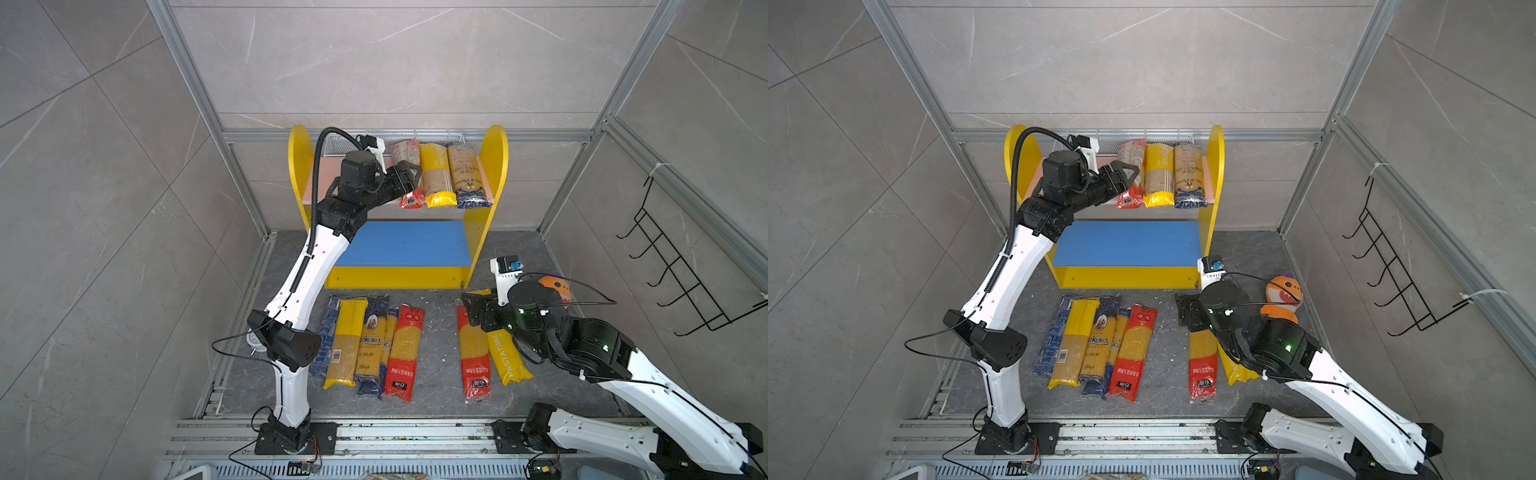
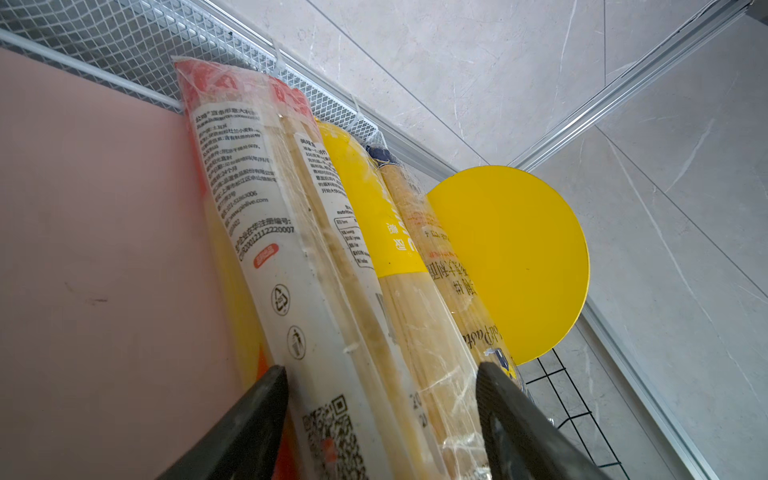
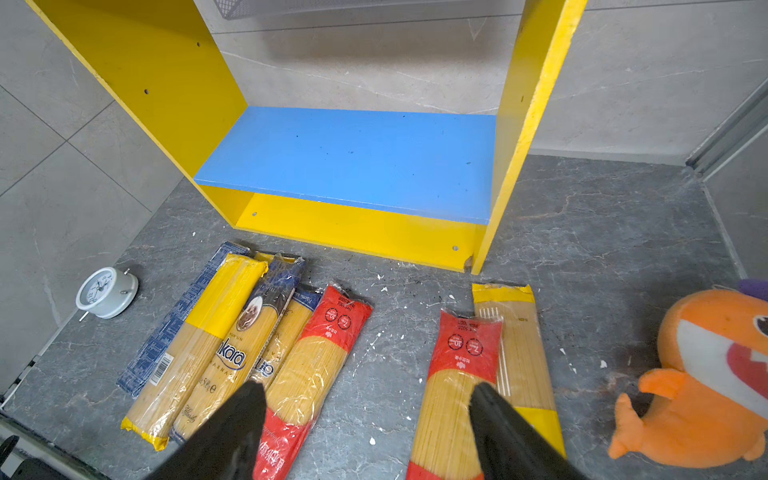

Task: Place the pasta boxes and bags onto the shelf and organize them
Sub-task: 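Lower the bag onto the pink shelf beside the yellow bag, open left gripper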

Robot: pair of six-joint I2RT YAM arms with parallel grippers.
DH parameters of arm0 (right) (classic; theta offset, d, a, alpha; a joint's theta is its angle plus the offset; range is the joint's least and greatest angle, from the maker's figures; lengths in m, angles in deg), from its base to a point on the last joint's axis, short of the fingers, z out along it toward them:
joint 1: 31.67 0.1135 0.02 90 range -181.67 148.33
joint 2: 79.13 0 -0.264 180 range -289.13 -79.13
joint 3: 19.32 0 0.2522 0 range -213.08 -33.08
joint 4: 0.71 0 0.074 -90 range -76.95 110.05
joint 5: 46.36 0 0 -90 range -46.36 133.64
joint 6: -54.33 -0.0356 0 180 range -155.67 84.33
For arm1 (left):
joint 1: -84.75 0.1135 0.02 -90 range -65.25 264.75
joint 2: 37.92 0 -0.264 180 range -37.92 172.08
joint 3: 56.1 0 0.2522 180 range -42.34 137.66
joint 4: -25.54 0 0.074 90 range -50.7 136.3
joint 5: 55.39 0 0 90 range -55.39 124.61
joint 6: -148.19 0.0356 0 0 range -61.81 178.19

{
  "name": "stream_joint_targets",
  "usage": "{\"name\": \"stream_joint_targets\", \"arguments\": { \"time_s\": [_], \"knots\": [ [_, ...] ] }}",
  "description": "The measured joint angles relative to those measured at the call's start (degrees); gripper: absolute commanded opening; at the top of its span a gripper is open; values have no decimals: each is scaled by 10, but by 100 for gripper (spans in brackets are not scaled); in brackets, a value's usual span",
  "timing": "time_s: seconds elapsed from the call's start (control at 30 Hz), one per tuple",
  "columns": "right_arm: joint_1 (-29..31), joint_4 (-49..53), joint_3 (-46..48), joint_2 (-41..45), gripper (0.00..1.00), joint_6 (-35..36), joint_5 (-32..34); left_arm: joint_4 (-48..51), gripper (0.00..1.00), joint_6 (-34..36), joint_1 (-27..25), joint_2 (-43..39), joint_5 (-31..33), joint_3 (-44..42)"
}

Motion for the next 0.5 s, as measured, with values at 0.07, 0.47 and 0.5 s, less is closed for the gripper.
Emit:
{"name": "stream_joint_targets", "arguments": {
  "time_s": [0.07,0.47,0.5],
  "knots": [
    [0,0,0,5,82,0,2,-8,78,0,0,-18,0,-27],
    [-1,4,8,12,82,-7,-5,-37,86,39,-23,-303,48,-354],
    [-1,5,11,12,82,-10,-9,-38,86,45,-29,-339,60,-389]
  ]
}}
